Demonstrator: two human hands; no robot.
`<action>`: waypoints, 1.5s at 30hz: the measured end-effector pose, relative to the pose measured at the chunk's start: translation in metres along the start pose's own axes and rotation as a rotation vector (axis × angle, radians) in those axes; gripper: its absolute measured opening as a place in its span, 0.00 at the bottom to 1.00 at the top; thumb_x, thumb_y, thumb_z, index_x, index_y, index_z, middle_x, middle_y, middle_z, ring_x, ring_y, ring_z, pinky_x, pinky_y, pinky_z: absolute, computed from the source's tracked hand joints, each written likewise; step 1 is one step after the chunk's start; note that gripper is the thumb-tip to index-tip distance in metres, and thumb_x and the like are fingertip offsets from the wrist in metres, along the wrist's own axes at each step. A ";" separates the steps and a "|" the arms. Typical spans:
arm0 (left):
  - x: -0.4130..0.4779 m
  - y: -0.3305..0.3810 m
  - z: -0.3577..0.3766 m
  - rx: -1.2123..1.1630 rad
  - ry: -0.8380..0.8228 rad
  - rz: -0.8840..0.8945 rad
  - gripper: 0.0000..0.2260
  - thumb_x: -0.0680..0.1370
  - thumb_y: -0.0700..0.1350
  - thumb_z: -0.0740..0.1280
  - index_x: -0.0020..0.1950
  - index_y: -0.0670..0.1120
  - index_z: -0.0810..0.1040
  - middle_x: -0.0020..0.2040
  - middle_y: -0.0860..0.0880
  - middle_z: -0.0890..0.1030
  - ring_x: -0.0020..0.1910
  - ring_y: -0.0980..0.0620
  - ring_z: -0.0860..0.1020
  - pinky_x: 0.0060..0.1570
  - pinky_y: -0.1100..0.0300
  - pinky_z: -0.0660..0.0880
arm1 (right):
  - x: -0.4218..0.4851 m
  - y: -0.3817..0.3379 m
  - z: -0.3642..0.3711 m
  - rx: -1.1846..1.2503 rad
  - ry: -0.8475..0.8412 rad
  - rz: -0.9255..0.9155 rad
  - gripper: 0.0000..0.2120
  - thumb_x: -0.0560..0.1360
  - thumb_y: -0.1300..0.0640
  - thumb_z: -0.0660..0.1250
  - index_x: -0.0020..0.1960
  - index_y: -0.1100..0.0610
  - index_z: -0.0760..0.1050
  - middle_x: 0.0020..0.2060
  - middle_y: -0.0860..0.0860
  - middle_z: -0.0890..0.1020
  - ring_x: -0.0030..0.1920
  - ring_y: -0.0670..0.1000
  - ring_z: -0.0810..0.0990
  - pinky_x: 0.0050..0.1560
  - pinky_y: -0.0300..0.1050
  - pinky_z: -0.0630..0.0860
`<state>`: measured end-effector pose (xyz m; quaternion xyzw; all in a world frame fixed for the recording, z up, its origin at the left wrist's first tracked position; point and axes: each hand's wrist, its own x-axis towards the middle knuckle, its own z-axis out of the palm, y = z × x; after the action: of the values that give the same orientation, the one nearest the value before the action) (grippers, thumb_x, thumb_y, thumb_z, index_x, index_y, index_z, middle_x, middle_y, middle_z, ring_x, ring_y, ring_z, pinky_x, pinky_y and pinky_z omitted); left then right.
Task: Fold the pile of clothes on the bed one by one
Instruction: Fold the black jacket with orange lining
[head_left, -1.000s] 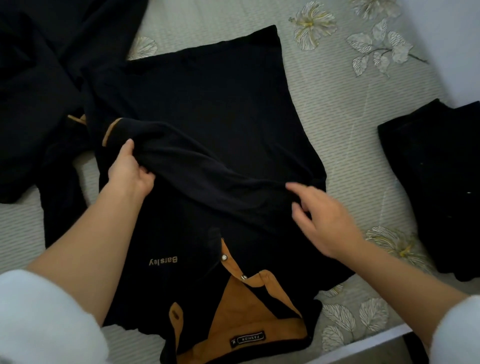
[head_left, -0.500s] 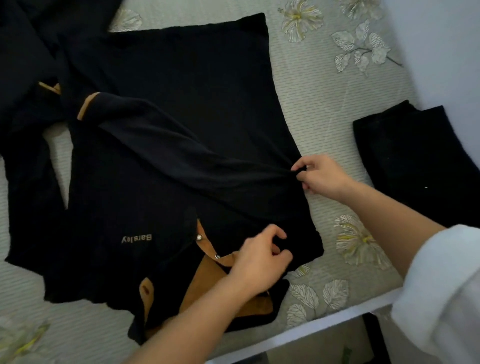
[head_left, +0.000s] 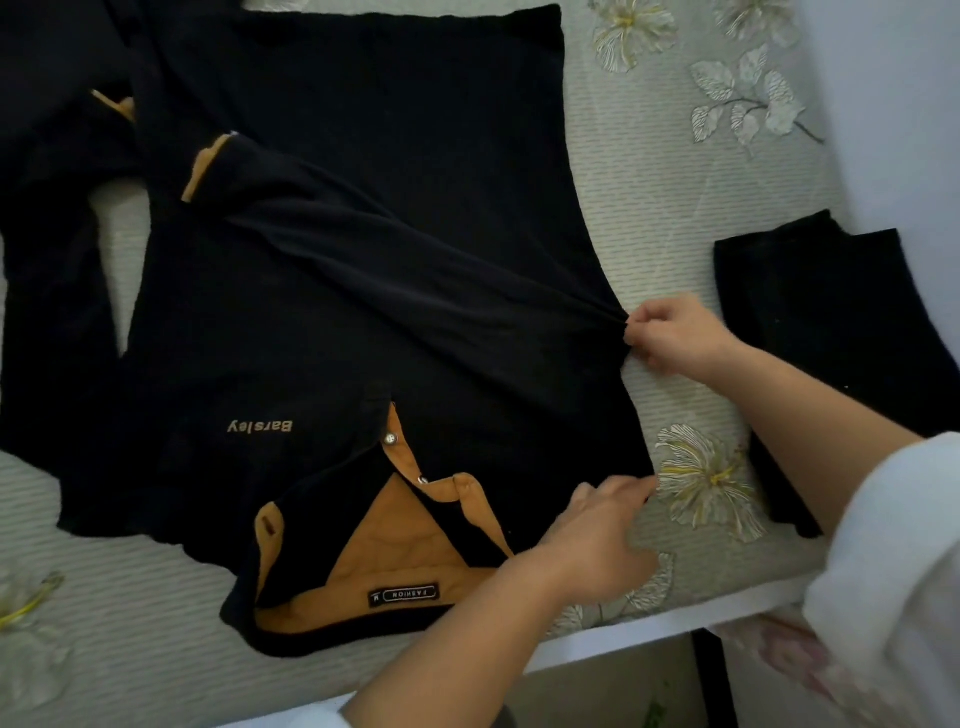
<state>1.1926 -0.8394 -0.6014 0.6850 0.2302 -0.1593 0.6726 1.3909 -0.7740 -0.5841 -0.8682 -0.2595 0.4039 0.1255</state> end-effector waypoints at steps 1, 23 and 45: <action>-0.002 -0.001 0.002 0.013 -0.011 0.006 0.32 0.76 0.44 0.62 0.77 0.57 0.53 0.73 0.58 0.59 0.66 0.51 0.59 0.66 0.59 0.61 | -0.001 0.001 0.004 -0.049 0.049 -0.011 0.07 0.72 0.62 0.68 0.36 0.53 0.74 0.30 0.51 0.75 0.31 0.50 0.72 0.34 0.41 0.68; -0.236 -0.146 -0.224 -0.271 1.668 -0.588 0.16 0.74 0.38 0.66 0.62 0.41 0.74 0.59 0.40 0.76 0.62 0.42 0.72 0.68 0.46 0.62 | -0.094 -0.172 0.215 -0.493 -0.186 -0.770 0.22 0.75 0.48 0.66 0.67 0.49 0.65 0.57 0.48 0.68 0.57 0.49 0.69 0.56 0.48 0.74; -0.257 -0.145 -0.222 -0.032 1.352 -0.375 0.07 0.73 0.55 0.69 0.42 0.53 0.80 0.64 0.46 0.73 0.69 0.48 0.61 0.70 0.51 0.56 | -0.063 -0.216 0.225 -0.497 -0.475 -0.397 0.24 0.65 0.51 0.77 0.52 0.45 0.66 0.48 0.46 0.67 0.49 0.49 0.70 0.49 0.46 0.74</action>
<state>0.8785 -0.6466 -0.5786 0.5729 0.7144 0.1917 0.3531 1.1091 -0.6265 -0.5957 -0.6874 -0.5341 0.4862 -0.0765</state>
